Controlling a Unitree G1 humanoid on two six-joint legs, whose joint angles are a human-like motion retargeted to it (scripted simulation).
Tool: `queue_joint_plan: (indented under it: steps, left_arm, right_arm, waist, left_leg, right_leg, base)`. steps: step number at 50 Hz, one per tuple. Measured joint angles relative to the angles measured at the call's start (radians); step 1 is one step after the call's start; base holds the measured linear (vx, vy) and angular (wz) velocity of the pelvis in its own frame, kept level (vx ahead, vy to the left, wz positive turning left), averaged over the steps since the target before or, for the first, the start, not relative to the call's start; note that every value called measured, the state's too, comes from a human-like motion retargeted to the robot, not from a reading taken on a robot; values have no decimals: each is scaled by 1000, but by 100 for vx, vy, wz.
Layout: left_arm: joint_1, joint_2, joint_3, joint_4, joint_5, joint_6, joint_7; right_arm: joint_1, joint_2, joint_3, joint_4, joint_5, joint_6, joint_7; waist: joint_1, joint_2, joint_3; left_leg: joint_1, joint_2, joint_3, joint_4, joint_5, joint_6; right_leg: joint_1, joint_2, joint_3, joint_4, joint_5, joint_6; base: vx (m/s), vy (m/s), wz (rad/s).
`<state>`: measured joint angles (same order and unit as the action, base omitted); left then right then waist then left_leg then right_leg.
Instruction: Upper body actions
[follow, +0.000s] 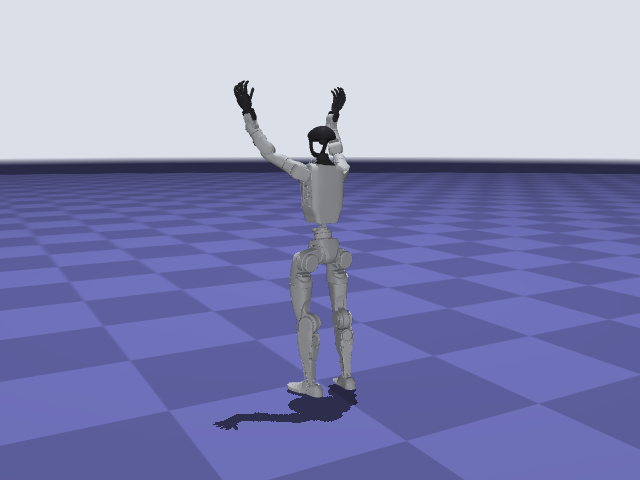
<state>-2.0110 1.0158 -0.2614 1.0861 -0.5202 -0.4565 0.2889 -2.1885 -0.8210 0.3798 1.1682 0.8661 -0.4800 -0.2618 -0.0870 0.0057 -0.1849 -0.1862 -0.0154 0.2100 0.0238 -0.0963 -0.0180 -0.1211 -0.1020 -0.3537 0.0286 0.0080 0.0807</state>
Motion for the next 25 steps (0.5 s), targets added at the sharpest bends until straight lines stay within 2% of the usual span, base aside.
queue_joint_plan:
  steps: [10,15,20,22,25]
  left_arm:
    - [133,-37,52,39,25,3,-20]
    - [314,-93,107,54,108,9,-21]
    - [584,-187,178,104,216,19,-35]
    - [695,-219,215,130,247,24,-45]
    - [873,-264,271,178,308,35,-62]
  right_arm:
    - [130,39,-27,22,-39,0,38]
    - [301,79,-69,30,-116,-5,53]
    - [572,150,-130,66,-251,-9,80]
    - [683,203,-164,79,-321,-11,89]
    - [861,301,-227,104,-447,-17,105]
  waist:
    - [4,-1,15]
    - [13,-3,-23]
    - [20,-9,-102]
    - [8,-9,-125]
    - [-6,-7,-125]
  left_leg:
    - [29,-4,3,-3,6,4]
    - [52,-8,0,-6,8,6]
    - [75,-13,-2,-8,10,10]
    - [83,-13,-2,-8,11,11]
    - [105,-14,2,-8,12,13]
  right_leg:
    - [24,1,-4,-1,8,-8]
    - [46,2,-11,-3,10,-10]
    - [70,4,-15,-5,11,-14]
    - [78,6,-16,-5,12,-15]
    - [97,9,-14,-4,13,-19]
  base:
    - [3,0,1]
    - [21,2,4]
    - [32,2,2]
    - [22,1,-1]
    - [10,1,-8]
